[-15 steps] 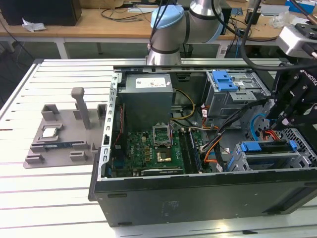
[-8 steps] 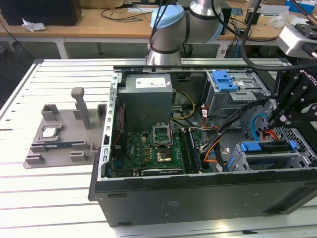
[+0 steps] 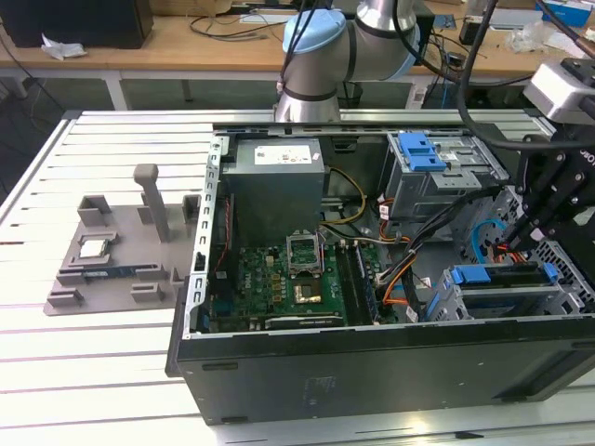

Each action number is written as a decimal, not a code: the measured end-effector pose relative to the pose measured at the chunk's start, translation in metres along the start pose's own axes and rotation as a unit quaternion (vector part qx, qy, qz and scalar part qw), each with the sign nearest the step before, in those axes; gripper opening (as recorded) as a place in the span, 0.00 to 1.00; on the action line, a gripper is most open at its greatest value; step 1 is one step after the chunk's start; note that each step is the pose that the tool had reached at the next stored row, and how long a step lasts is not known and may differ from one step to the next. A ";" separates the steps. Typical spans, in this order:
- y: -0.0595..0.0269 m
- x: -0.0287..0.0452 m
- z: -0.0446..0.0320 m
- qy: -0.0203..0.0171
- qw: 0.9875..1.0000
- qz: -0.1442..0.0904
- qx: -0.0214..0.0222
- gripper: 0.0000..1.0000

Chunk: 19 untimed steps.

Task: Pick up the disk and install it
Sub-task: 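Insert the second disk wire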

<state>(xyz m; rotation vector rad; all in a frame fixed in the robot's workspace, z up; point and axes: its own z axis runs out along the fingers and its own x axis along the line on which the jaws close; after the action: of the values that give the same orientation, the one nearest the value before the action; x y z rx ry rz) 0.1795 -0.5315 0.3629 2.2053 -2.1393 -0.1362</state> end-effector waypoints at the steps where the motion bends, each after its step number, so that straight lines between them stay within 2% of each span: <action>1: 0.0000 0.0014 0.0008 0.001 1.000 -0.001 0.000 0.16; 6: -0.0002 0.0073 0.0051 0.002 1.000 -0.009 0.000 0.16; 9: -0.0004 0.0075 0.0098 0.003 1.000 -0.012 0.000 0.16; 19: -0.0011 0.0076 0.0182 0.003 1.000 -0.013 0.000 0.16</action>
<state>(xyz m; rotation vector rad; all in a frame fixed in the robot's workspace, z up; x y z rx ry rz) 0.1788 -0.5388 0.3445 2.2302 -2.1084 -0.1321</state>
